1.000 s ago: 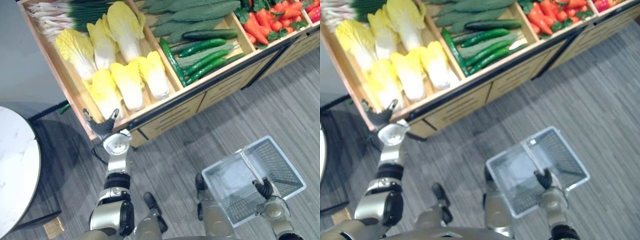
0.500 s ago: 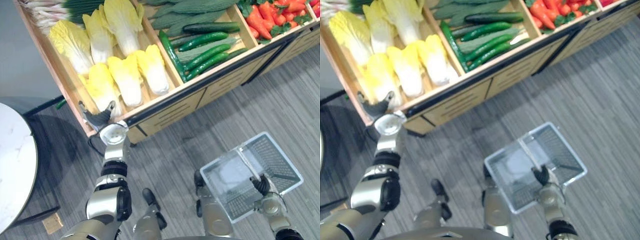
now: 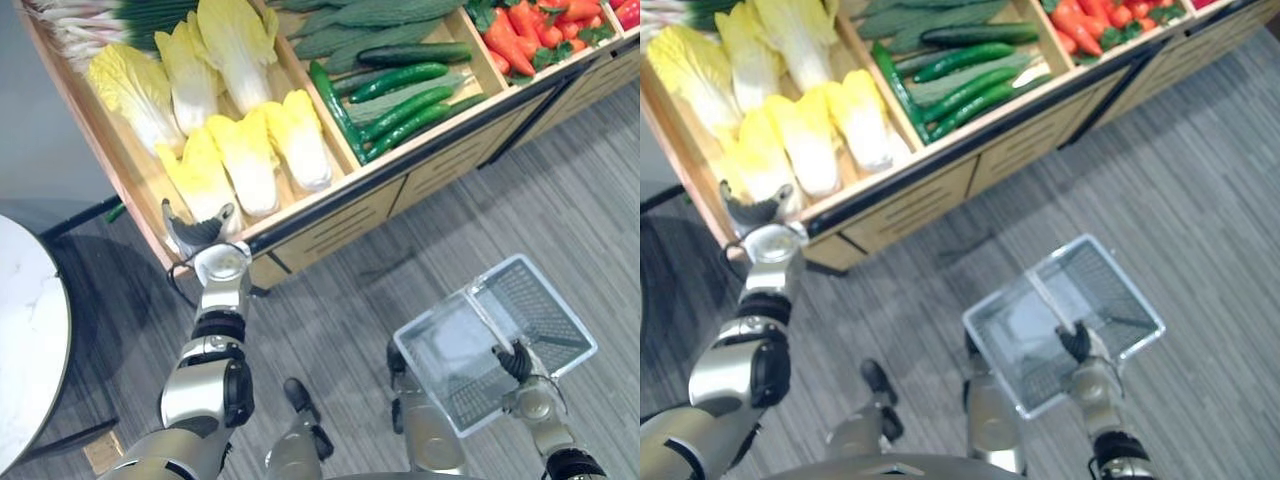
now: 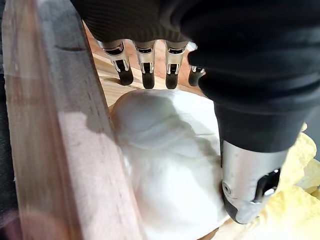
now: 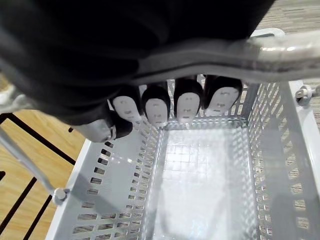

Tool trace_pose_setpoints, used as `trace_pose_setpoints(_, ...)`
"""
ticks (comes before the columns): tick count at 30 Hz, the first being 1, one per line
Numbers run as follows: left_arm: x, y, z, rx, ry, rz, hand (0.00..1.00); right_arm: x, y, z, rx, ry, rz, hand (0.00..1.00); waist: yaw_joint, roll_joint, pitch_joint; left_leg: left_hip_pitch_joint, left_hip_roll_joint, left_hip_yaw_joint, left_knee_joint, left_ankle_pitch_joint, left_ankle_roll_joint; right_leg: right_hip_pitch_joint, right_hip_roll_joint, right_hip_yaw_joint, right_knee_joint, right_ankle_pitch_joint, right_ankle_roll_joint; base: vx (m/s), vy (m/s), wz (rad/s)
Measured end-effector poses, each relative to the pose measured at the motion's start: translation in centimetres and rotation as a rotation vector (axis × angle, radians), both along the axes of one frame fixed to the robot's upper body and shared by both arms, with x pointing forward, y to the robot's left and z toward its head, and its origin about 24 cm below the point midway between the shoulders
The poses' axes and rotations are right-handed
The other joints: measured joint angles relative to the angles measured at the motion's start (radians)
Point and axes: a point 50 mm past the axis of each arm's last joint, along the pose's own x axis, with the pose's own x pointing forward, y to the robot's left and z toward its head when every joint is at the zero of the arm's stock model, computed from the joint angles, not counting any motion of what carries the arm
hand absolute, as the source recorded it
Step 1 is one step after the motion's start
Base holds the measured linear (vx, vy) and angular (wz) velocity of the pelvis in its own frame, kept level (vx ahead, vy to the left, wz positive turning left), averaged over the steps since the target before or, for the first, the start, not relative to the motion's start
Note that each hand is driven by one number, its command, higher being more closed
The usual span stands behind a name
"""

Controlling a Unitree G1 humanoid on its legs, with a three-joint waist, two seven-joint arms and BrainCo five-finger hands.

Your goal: Pick vegetable in the basket

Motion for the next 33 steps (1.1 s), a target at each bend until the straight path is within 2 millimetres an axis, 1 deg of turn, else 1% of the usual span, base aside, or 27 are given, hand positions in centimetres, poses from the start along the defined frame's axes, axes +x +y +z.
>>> trace_pose_setpoints(4,0.1,-0.1,0.1,0.051,0.031,-0.012,0.00,0.5,0.3,0.3,0.001,-0.018,0.023,1.00,0.001,0.003,0.002,0.001,0.000,0.003,0.001,0.000,0.000,-0.001,0.000,0.001,0.000,0.000,0.000,0.00,-0.003,-0.01)
trace_pose_setpoints(8,0.3,-0.7,0.0,0.150,0.089,-0.049,0.00,0.8,0.4,0.7,-0.012,-0.037,0.055,1.00,0.003,0.007,0.004,0.000,-0.002,0.005,0.005,0.000,0.000,-0.001,-0.002,0.001,0.000,0.000,0.000,0.00,0.000,0.00)
trace_pose_setpoints(9,0.4,-0.9,0.0,0.183,0.111,-0.061,1.00,0.9,0.4,0.9,-0.014,-0.046,0.059,1.00,0.003,0.009,0.006,0.000,-0.002,0.006,0.005,0.000,0.000,-0.001,-0.002,0.001,0.000,0.000,0.000,0.00,0.000,0.00)
trace_pose_setpoints(15,0.5,-1.3,0.2,0.242,0.114,-0.072,1.00,1.3,0.5,1.4,-0.015,-0.073,0.068,1.00,0.012,0.018,0.010,-0.007,-0.002,0.017,0.005,0.000,-0.001,-0.013,-0.003,0.004,0.006,0.000,0.000,0.00,-0.001,-0.01)
trace_pose_setpoints(23,0.5,-1.8,0.0,0.241,0.117,-0.091,1.00,1.3,0.5,1.4,-0.017,-0.077,0.067,1.00,0.026,0.022,0.013,-0.005,-0.002,0.030,0.005,0.000,-0.001,-0.015,-0.003,0.006,0.006,0.000,0.000,0.00,-0.001,0.00)
trace_pose_setpoints(33,0.3,-2.1,-0.7,0.211,0.130,-0.115,1.00,0.9,0.5,1.1,-0.015,-0.066,0.061,1.00,0.026,0.029,0.010,0.017,-0.004,0.026,0.005,0.000,-0.001,0.008,-0.008,0.002,0.004,0.000,0.000,0.01,-0.007,0.00)
